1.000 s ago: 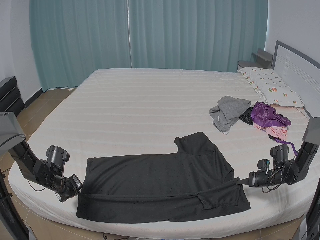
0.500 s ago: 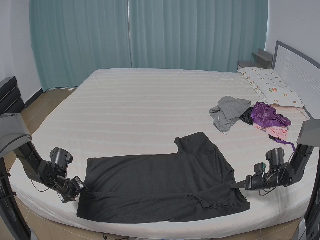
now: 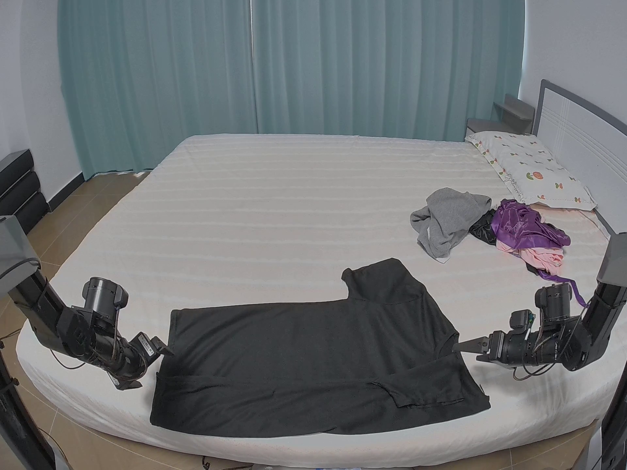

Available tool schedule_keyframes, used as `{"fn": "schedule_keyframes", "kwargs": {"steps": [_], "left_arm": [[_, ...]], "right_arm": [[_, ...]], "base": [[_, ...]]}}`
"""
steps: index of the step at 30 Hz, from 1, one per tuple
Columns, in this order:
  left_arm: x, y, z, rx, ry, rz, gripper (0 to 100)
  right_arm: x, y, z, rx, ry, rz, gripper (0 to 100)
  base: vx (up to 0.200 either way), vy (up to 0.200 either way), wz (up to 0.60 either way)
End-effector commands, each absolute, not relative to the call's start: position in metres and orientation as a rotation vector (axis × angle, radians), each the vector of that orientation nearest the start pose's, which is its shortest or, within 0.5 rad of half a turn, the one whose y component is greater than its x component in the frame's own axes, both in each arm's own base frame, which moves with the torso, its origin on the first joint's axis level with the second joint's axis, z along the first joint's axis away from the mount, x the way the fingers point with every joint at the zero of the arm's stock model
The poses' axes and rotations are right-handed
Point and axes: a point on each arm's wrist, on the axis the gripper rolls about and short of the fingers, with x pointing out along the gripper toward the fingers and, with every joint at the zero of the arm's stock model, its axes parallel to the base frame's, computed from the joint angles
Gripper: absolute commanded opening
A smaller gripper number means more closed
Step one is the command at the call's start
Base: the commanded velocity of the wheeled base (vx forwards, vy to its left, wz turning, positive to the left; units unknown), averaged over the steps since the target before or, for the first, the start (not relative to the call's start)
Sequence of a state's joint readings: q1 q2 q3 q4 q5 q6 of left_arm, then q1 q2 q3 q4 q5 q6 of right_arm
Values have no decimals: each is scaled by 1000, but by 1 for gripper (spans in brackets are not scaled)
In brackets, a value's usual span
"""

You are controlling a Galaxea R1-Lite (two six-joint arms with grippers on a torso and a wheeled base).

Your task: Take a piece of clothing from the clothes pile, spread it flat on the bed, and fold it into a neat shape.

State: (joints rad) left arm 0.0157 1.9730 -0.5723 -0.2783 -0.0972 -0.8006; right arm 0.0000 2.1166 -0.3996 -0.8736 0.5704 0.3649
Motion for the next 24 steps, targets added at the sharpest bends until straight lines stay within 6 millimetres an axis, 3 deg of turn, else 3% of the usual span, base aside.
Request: {"fn": "schedule_keyframes", "kwargs": {"steps": [1, 9, 19, 24], "left_arm": [[271, 4, 37, -788, 1028, 354, 100], [315, 2, 41, -791, 902, 276, 100], [374, -1, 7, -711, 914, 173, 100], [390, 0, -2, -670, 893, 145, 100]], "right_arm": [[262, 14, 6, 608, 879, 378, 100], [258, 25, -4, 675, 852, 384, 100], [254, 30, -14, 685, 897, 380, 100], [256, 31, -16, 722, 899, 367, 100]], "base": [[0, 0, 0], [0, 0, 0], [0, 0, 0], [0, 0, 0]]}}
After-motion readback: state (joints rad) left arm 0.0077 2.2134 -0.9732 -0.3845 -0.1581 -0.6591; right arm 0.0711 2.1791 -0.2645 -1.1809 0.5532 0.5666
